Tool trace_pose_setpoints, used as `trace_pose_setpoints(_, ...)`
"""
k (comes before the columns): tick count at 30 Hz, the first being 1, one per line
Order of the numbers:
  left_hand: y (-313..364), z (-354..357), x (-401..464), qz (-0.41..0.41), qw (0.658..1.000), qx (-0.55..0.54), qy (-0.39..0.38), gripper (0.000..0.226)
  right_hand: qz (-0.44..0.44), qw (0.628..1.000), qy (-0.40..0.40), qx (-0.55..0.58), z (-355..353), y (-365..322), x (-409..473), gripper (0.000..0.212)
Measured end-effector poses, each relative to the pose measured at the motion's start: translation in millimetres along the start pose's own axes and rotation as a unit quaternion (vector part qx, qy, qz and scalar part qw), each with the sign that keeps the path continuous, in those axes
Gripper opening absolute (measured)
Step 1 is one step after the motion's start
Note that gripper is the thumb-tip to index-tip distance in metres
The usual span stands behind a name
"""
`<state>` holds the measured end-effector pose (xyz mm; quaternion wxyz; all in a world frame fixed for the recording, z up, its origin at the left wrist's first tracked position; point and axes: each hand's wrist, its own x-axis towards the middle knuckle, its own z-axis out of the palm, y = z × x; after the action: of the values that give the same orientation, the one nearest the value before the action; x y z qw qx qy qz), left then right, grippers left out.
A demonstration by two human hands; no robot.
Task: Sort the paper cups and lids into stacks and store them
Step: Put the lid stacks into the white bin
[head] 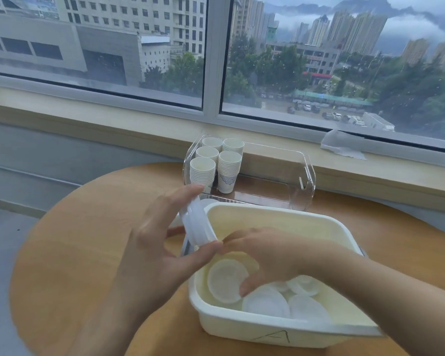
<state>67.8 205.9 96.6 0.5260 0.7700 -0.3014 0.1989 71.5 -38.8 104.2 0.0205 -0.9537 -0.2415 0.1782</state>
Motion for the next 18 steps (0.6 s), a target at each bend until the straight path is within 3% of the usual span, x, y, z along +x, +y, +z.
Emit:
trace_pose_setpoints(9,-11.2,-0.1,-4.4,-0.003,1.000,-0.010,0.000,0.080,-0.002,0.999,-0.039,-0.029,23.9,-3.1,21.2,0.095)
trace_pose_setpoints(18,-9.4,1.7,-3.1,-0.014,0.999,-0.034,-0.012,0.076,-0.011,0.997,0.031,-0.074,18.2,-1.1,19.1,0.077)
